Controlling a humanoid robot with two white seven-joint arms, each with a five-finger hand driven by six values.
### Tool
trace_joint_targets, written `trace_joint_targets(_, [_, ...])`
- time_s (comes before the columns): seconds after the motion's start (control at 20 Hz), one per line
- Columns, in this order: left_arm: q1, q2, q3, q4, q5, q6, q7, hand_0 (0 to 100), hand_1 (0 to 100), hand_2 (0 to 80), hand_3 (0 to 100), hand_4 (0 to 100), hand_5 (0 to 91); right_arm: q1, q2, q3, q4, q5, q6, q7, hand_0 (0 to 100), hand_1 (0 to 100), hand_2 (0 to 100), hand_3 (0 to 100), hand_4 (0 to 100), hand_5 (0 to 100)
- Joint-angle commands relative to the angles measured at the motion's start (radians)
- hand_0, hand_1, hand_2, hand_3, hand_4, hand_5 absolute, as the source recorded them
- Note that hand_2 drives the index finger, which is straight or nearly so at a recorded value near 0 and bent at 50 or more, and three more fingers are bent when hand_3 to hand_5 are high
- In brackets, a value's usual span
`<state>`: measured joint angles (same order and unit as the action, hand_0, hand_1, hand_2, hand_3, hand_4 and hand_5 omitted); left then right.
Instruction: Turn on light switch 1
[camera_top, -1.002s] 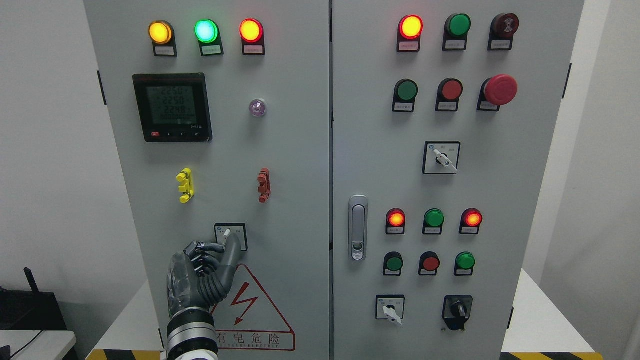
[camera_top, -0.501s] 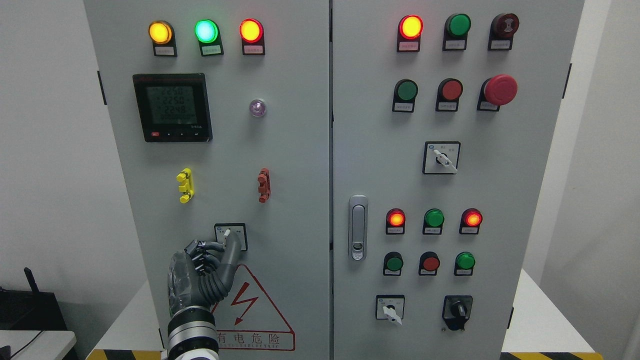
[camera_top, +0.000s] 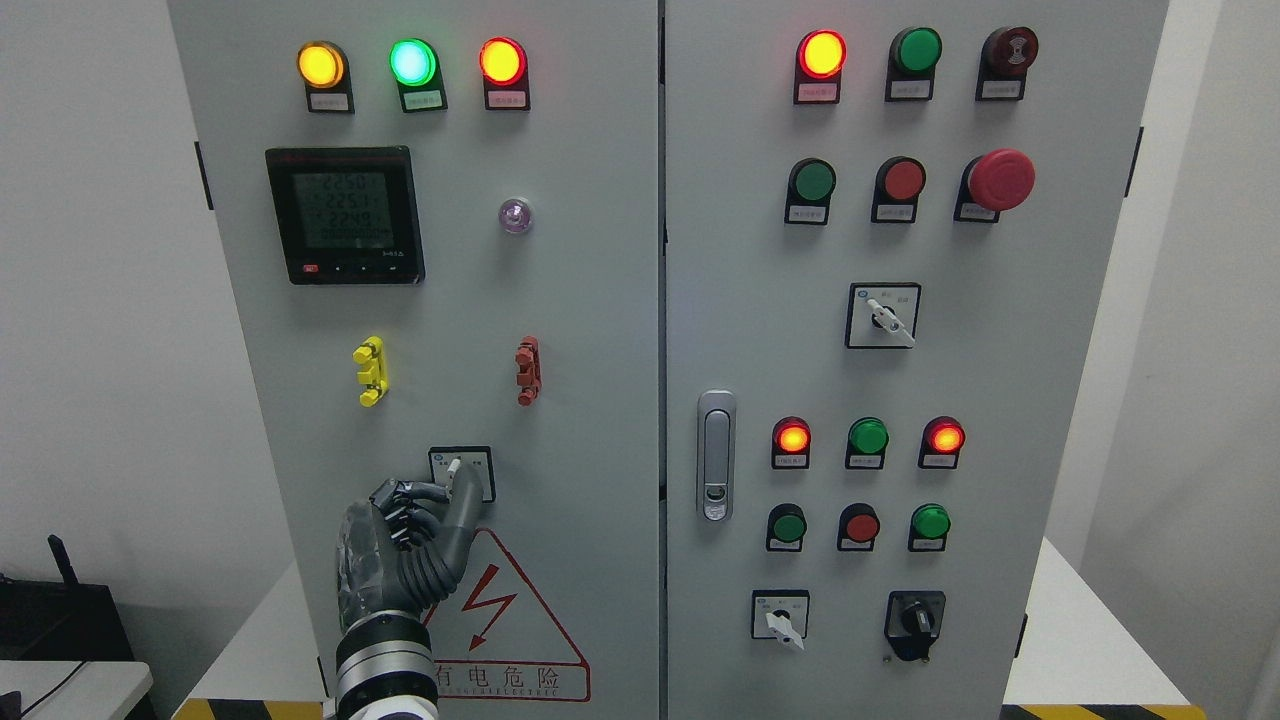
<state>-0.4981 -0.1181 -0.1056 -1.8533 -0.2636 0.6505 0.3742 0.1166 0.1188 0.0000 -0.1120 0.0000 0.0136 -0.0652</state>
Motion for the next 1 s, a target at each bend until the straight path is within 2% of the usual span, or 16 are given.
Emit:
trace_joint_targets(0.0, [0.0,0.0,-0.002,0.0,0.001,0.0,0.0,37,49,59.0,92,95,86.2,0.0,-0.001,0.017,0.0,-0.025,0.0,0.001,12,39,0,0,0,0])
trace_joint_targets(0.4, [-0.002,0.0,-0.002,0.0,0.001,-0.002,0.0,43,47,60.2,93,95,86.1,0.0,-0.001,0.017,0.0,-0.025,0.0,0.001,12,39,0,0,0,0])
trace_joint_targets(0.95, [-0.002,0.0,-0.002,0.0,0.006,-0.002,-0.001,53,37,63.6,95,96,86.1,0.0,-0.001,0.017,0.0,-0.025,0.0,0.001,12,39,0,0,0,0])
